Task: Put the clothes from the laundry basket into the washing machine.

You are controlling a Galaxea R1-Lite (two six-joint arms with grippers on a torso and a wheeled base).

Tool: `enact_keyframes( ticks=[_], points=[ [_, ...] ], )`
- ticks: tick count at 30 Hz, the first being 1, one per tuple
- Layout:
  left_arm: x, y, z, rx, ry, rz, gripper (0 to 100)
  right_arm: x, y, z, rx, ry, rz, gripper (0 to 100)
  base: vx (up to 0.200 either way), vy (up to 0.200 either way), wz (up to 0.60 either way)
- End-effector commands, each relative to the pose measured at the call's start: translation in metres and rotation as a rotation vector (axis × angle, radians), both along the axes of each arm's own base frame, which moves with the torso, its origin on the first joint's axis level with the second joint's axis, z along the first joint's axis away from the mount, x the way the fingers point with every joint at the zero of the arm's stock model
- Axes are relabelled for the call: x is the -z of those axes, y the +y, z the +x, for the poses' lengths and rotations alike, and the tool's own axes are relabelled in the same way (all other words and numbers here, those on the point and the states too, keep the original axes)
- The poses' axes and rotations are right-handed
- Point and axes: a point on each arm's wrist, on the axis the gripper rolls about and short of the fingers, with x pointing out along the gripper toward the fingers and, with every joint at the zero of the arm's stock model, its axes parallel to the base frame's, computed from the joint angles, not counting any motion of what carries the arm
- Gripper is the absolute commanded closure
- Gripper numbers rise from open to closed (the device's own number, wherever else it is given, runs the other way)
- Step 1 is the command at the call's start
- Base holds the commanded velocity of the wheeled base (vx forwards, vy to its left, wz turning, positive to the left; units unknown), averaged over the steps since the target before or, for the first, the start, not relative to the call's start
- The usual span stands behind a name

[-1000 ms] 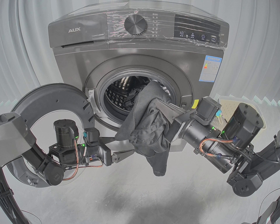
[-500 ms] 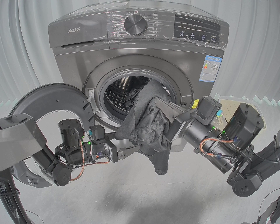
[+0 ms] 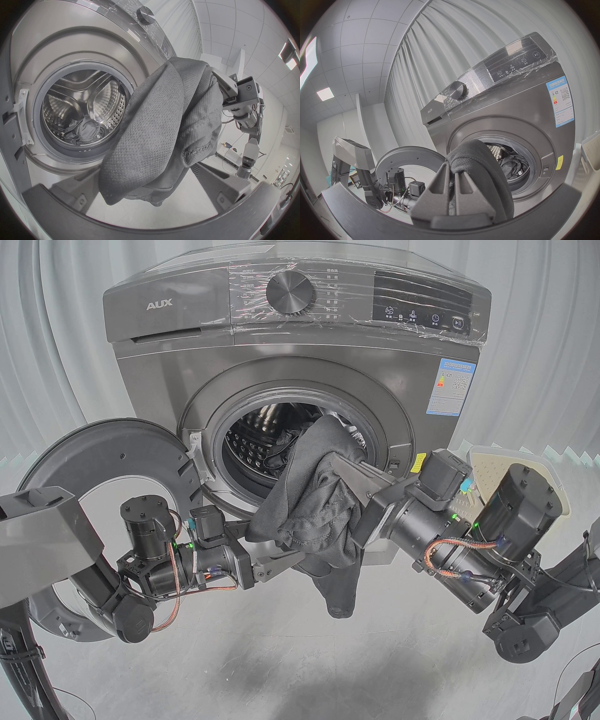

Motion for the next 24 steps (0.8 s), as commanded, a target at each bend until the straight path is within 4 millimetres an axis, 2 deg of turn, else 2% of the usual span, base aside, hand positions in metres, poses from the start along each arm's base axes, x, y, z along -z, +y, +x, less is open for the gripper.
enact_keyframes(
  ticks=[1, 12, 20, 21, 24],
  points=[
    [0.0041, 0.0, -0.001, 0.001, 0.009, 0.008, 100, 0.0014, 0.0014, 0.001, -0.001, 0.002, -0.002, 100, 0.0, 0.0, 0.0],
    [0.0083, -0.0021, 0.0056, -0.013, -0.011, -0.009, 100, 0.002, 0.0012, 0.0008, -0.001, 0.001, -0.001, 100, 0.0, 0.0, 0.0],
    [0.0096, 0.0007, -0.0007, -0.018, -0.023, -0.04, 100, 0.0016, 0.0013, 0.0009, -0.001, 0.0, 0.0, 100, 0.0, 0.0, 0.0],
    [0.0096, 0.0008, -0.0009, -0.018, -0.023, -0.042, 0, 0.0016, 0.0013, 0.0009, -0.001, 0.0, 0.0, 100, 0.0, 0.0, 0.0],
    [0.0081, 0.0005, -0.0003, -0.017, -0.026, -0.047, 0, 0.002, 0.0016, 0.0005, -0.002, 0.001, -0.001, 100, 0.0, 0.0, 0.0]
  ],
)
